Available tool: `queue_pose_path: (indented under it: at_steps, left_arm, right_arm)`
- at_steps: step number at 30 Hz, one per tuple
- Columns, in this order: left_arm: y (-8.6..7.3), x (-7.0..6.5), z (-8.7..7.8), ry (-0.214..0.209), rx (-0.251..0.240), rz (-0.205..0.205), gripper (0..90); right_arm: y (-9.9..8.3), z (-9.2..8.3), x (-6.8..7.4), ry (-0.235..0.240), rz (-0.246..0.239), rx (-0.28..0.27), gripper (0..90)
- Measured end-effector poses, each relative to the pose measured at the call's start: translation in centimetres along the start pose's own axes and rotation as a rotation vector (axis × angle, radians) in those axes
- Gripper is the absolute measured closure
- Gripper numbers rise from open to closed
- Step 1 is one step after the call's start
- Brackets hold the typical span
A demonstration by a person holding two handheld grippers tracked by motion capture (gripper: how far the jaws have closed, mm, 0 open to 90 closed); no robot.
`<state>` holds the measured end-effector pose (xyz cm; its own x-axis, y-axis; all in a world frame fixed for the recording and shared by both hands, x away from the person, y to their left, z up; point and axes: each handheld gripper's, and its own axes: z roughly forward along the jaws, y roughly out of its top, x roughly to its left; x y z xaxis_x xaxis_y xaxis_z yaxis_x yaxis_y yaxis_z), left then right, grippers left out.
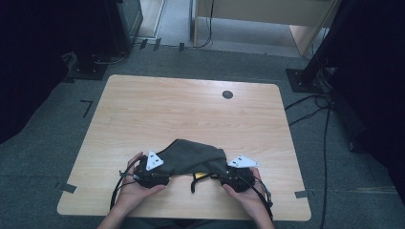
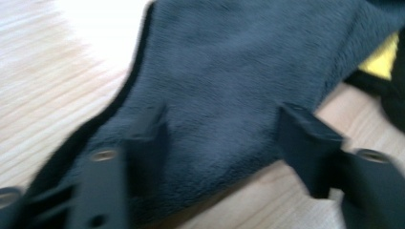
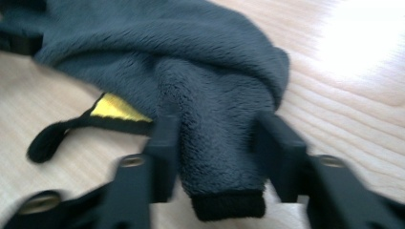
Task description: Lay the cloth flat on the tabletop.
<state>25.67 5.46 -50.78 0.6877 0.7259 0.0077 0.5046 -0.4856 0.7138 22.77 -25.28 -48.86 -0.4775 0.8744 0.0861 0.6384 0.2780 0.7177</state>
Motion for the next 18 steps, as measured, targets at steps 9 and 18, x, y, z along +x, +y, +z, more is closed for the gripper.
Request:
queue_pose_path:
  at_steps: [9, 18]
  left_arm:
    - [0.2, 1.5, -2.0, -0.06, -0.081, -0.034, 88.9]
    - [2.8, 1.9, -9.7, -0.153, -0.328, -0.026, 89.2]
  right_arm:
    - [0.9, -2.2, -0.8, -0.021, 0.029, -0.137, 79.2]
    - [3.8, -8.4, 0.8, 0.036, -0.04, -0.364, 79.5]
